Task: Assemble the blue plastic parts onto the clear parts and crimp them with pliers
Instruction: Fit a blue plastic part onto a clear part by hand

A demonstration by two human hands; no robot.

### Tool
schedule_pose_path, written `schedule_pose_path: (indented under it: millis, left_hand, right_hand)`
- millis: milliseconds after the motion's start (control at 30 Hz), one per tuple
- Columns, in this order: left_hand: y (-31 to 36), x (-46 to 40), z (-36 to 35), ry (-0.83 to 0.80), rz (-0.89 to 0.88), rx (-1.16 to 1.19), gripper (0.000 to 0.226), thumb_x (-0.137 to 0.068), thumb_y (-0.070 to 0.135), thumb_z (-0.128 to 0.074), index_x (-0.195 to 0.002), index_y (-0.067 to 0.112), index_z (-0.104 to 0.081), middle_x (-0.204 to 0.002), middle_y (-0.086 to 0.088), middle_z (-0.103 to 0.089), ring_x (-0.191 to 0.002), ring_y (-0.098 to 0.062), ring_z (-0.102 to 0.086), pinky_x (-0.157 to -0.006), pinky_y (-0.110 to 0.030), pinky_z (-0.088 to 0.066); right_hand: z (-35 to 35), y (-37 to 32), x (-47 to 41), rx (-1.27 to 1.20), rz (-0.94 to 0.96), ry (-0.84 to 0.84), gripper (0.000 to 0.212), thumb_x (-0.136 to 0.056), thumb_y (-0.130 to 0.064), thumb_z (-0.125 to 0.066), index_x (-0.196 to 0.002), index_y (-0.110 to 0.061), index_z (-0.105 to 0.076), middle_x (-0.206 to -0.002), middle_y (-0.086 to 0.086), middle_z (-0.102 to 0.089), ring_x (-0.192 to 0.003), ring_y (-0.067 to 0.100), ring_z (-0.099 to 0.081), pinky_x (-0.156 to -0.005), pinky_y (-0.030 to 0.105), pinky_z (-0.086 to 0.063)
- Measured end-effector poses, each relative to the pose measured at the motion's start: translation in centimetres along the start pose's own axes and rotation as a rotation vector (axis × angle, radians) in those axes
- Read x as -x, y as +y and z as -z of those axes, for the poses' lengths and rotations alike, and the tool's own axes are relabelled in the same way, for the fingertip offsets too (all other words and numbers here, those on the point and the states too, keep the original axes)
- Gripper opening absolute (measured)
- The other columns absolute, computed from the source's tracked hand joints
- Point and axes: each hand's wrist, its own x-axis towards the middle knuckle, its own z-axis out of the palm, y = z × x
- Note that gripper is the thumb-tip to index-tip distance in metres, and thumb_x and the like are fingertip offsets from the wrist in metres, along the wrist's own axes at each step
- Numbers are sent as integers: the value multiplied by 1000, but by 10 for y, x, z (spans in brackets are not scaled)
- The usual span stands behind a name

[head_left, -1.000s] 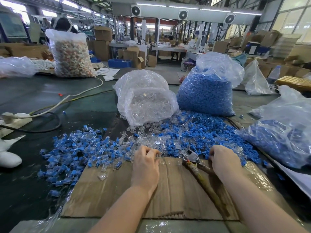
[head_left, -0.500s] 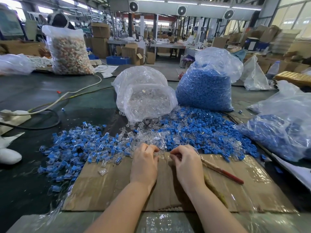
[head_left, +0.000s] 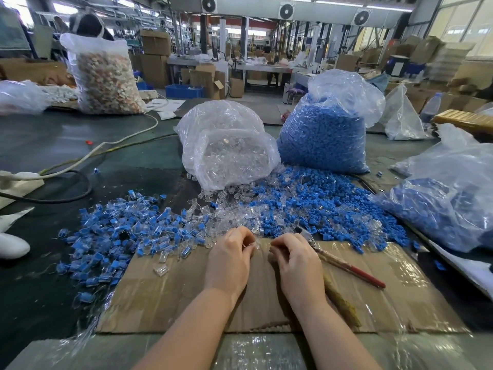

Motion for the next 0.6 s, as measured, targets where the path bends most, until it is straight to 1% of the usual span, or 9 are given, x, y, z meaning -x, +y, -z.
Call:
schedule_pose_path:
  millis: [67, 167, 233, 333, 400, 467, 600]
  left_hand:
    - [0, 0, 0, 4, -16, 2, 16, -87, 14, -62, -99, 24, -62, -90, 15, -56, -84, -1, -52, -72, -7, -37]
    - [0, 0, 1, -15, -30, -5, 20, -88, 16, -61, -107, 23, -64, -98, 11, -60, -86, 1, -51, -74, -6, -35]
    - [0, 0, 2, -18, -24, 21, 18, -88, 16, -61, -104, 22, -65, -96, 11, -61, -85, 0, -51, -73, -5, -35]
    - [1, 1, 5, -7, 15, 119, 13, -86, 13, -64, -95, 23, -64, -86, 13, -60, -78, 2, -54, -69, -2, -39]
    - [2, 2, 6, -9, 35, 177, 12, -86, 13, -64, -90, 24, -63, -84, 11, -62, -77, 1, -57, -69, -4, -43]
    - [2, 2, 7, -21, 33, 200, 12, -86, 13, -64, -87, 25, -63, -84, 9, -64, -75, -1, -60, -71, -10, -48]
    - [2, 3, 8, -107, 67, 326, 22, -86, 8, -63, -82, 29, -59, -79, 5, -67, -71, -3, -65, -71, -19, -54]
  right_hand:
    - [0, 0, 1, -2, 9, 1, 6, -87, -9, -62, -83, -14, -64, -81, -9, -54, -76, 11, -50, -69, 20, -38]
    - [1, 0, 1, -4, 11, -6, 6, -87, -9, -61, -84, -14, -64, -82, -9, -55, -77, 11, -51, -70, 20, -38]
    - [1, 1, 1, -15, 5, -5, 6, -87, -10, -61, -84, -15, -64, -82, -9, -56, -76, 10, -51, -69, 19, -38]
    - [2, 0, 1, -72, 2, 7, 7, -87, -9, -62, -84, -14, -65, -81, -7, -61, -76, 10, -55, -71, 20, -43]
    - [3, 0, 1, -127, -3, 19, 7, -86, -7, -63, -85, -14, -66, -80, -6, -64, -77, 10, -57, -73, 21, -46]
    - [4, -1, 2, -163, -9, 18, 6, -86, -8, -64, -85, -14, -67, -79, -6, -65, -77, 9, -59, -73, 24, -48]
    - [3, -2, 3, -164, 14, -3, 4, -86, -13, -64, -86, -16, -67, -79, -7, -65, -76, 9, -60, -72, 28, -50]
